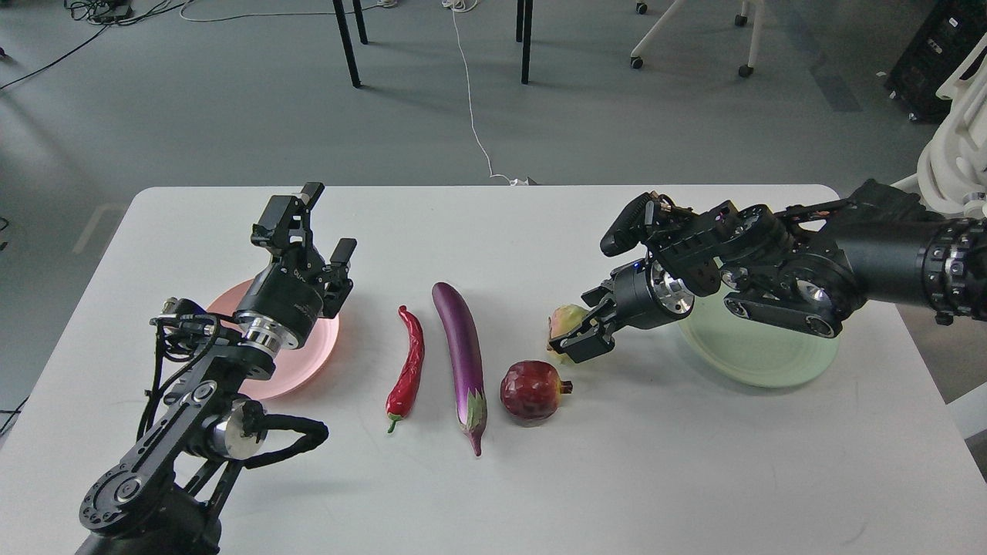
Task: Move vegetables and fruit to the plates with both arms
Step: 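Lower the right gripper onto the green-yellow fruit and grasp it, then carry the fruit over the green plate and release it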
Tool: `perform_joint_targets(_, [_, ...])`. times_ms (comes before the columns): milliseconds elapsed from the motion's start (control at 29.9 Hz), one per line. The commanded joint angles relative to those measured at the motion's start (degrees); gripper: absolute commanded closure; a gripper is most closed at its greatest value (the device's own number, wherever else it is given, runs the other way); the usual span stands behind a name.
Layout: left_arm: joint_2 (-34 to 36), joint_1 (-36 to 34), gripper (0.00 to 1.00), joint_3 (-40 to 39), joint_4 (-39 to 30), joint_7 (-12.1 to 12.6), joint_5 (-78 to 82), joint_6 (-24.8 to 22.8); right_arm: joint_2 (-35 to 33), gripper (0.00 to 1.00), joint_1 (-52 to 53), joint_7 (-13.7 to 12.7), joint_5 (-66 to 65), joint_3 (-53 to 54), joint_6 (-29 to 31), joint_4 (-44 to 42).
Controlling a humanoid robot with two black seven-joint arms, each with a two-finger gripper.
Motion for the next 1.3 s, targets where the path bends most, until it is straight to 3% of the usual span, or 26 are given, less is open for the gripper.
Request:
perform_joint_targets(0, [-0.1,0.0,0.01,0.0,0.0,0.0,0.0,0.0,0.9,0.06,-1.2,0.0,-0.1,-0.1,-1.0,-0.9])
perform_joint_targets(201, [0.1,0.0,0.01,0.0,0.0,0.0,0.0,0.0,1.1,0.17,-1.4,0.0,0.1,-1.2,-2.9,-0.9])
perform_joint_targets(435, [-0.2,0.0,0.01,0.0,0.0,0.0,0.0,-0.1,1.1,0.44,-1.4,0.0,0.1,-2.5,-4.8,-0.9])
perform_joint_targets(803, [0.6,0.0,0.01,0.0,0.0,0.0,0.0,-0.2,-4.1,0.45,4.8,0.0,0.3,-2.2,-8.9,-0.4])
perform_joint_targets(1104, [1.0,0.0,0.01,0.0,0.0,-0.1,-0.1,-0.2,-17.0,0.43,9.1,0.0,-1.1,-2.6,-11.7,2.3])
perform_joint_targets(1271, [1.8,-0.1,0.01,0.0,-0.1,-0.1,-0.2,-0.3,-24.7,0.43,8.2,0.0,-8.6,-2.9,-11.7,3.0])
